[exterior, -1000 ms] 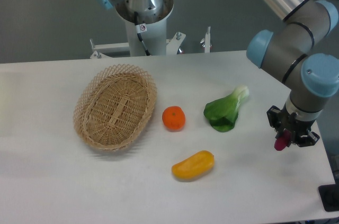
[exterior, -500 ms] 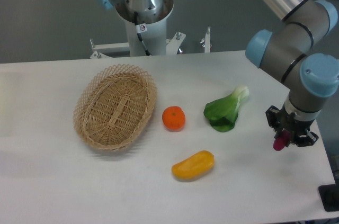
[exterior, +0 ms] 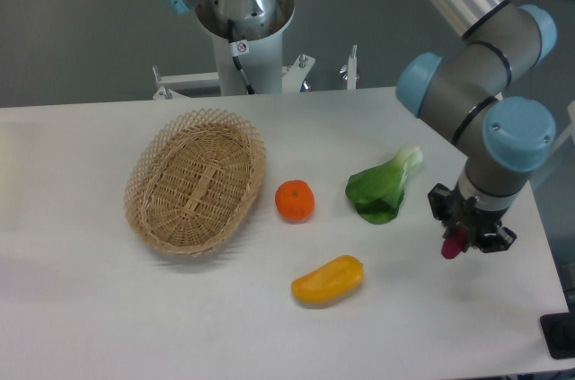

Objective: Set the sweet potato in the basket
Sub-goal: 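Carry the held sweet potato past the tangerine toward the wicker basket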

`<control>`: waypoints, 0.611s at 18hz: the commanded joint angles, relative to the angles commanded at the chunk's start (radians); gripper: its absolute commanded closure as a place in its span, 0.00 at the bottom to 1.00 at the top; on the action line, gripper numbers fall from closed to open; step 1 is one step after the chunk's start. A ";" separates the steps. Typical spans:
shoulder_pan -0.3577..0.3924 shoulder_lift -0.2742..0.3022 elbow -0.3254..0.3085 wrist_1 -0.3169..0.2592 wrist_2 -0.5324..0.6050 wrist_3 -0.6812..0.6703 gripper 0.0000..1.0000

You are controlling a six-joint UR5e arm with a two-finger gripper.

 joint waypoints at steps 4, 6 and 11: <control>-0.051 0.044 -0.100 0.095 0.000 -0.077 0.69; -0.080 0.063 -0.140 0.123 0.002 -0.100 0.69; -0.129 0.089 -0.186 0.131 0.002 -0.149 0.70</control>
